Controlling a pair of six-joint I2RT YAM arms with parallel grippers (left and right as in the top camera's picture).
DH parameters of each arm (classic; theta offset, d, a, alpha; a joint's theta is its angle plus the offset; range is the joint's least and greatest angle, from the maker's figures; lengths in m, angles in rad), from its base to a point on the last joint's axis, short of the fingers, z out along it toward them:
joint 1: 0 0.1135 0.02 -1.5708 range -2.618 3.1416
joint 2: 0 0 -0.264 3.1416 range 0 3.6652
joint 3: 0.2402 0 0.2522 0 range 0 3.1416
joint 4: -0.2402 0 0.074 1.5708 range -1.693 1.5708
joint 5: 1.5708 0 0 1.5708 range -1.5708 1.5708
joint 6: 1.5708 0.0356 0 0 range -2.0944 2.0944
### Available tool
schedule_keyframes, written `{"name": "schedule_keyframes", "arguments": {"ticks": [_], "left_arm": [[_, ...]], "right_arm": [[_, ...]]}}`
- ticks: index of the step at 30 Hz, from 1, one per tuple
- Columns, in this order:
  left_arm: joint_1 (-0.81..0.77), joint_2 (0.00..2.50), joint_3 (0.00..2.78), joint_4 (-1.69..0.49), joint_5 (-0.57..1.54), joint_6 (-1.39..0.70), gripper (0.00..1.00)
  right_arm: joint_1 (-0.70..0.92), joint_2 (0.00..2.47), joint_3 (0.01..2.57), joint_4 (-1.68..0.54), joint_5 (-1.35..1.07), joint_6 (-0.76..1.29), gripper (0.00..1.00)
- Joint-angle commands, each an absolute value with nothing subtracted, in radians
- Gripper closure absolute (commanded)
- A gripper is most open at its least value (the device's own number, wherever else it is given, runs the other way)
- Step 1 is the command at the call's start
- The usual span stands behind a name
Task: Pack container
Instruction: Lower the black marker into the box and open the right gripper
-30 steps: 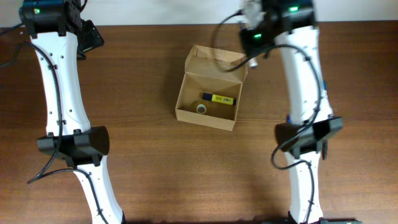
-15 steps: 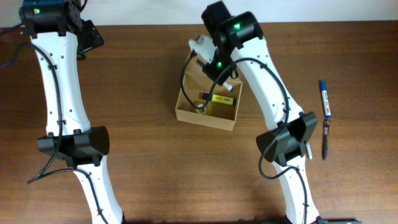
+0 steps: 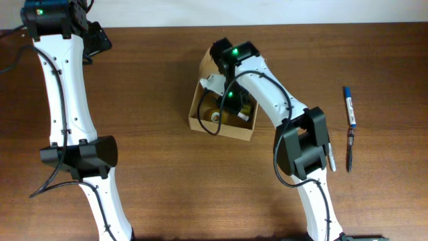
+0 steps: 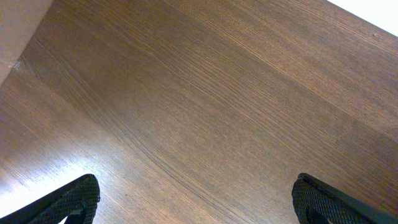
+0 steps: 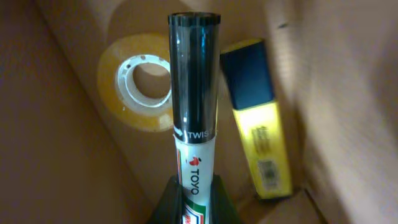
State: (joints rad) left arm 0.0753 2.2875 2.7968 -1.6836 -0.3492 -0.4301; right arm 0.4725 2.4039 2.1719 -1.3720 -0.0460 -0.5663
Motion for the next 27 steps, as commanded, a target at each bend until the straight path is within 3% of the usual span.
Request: {"name": "schedule_keyframes", "arguments": {"ticks": [1,3,4,18,27], "left_arm": [[0.080,2.292,2.812,-1.685,-0.363,-0.424,0.00],[0.080,2.292,2.812,-1.685,-0.363,-0.424,0.00],[0.080,2.292,2.812,-1.685,-0.363,-0.424,0.00],[0.080,2.292,2.812,-1.685,-0.363,-0.424,0.00],[0.080,2.292,2.812,-1.685,-0.363,-0.424,0.00]], "right_arm": [[0.481,2.381,2.124,-1.353,-0.041,-0.580,0.94],[0.484,2.381,2.109,-1.346,-0.041,-0.580,0.69],[0.485,2.381,2.109,-1.346,-0.041,-0.580,0.65],[0.513,2.347,2.316,-1.460,-0.071,-0.461,0.63],[0.443,2.093,2.354,-1.478,0.088,-0.398,0.60]]}}
